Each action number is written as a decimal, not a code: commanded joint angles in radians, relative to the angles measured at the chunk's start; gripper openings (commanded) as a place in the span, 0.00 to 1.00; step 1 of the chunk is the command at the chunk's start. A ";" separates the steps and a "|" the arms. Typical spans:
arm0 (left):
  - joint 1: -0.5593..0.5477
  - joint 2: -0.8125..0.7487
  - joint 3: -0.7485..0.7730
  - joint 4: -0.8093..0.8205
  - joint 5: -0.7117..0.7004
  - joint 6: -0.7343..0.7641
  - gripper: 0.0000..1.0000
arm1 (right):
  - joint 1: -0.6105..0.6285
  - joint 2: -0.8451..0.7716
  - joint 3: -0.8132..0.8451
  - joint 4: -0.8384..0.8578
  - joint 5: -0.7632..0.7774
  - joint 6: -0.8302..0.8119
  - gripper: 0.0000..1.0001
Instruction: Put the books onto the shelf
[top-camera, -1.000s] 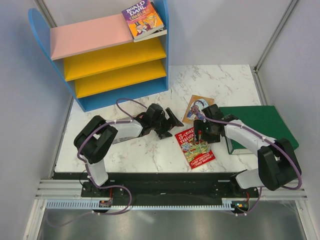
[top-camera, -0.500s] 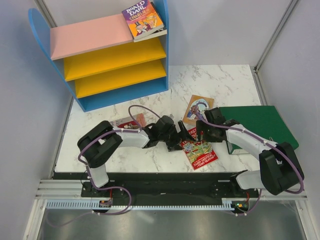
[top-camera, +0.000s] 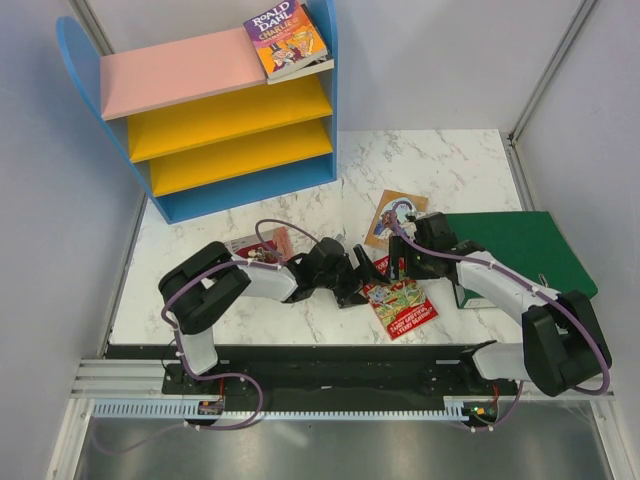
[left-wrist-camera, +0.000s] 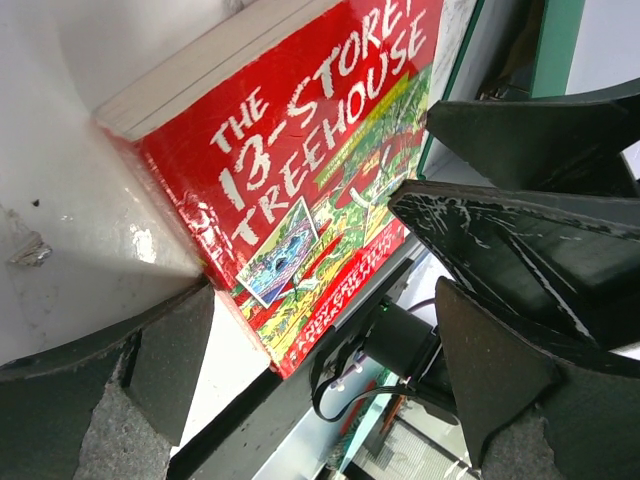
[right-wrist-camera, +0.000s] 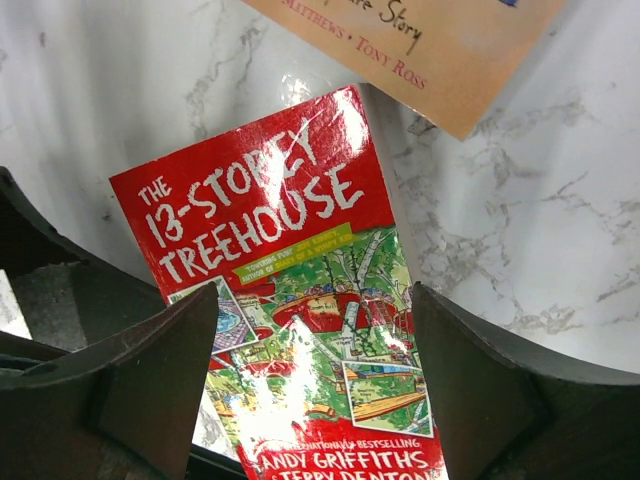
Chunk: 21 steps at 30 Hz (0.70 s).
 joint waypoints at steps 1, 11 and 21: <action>-0.013 0.048 -0.007 -0.021 -0.034 -0.019 1.00 | 0.006 -0.021 -0.014 0.048 -0.158 -0.012 0.85; 0.003 0.052 -0.015 -0.021 -0.031 -0.024 1.00 | 0.003 0.037 -0.009 0.007 -0.028 0.000 0.85; 0.026 0.046 -0.017 -0.024 -0.020 -0.018 1.00 | 0.003 0.077 0.009 -0.019 -0.020 0.002 0.83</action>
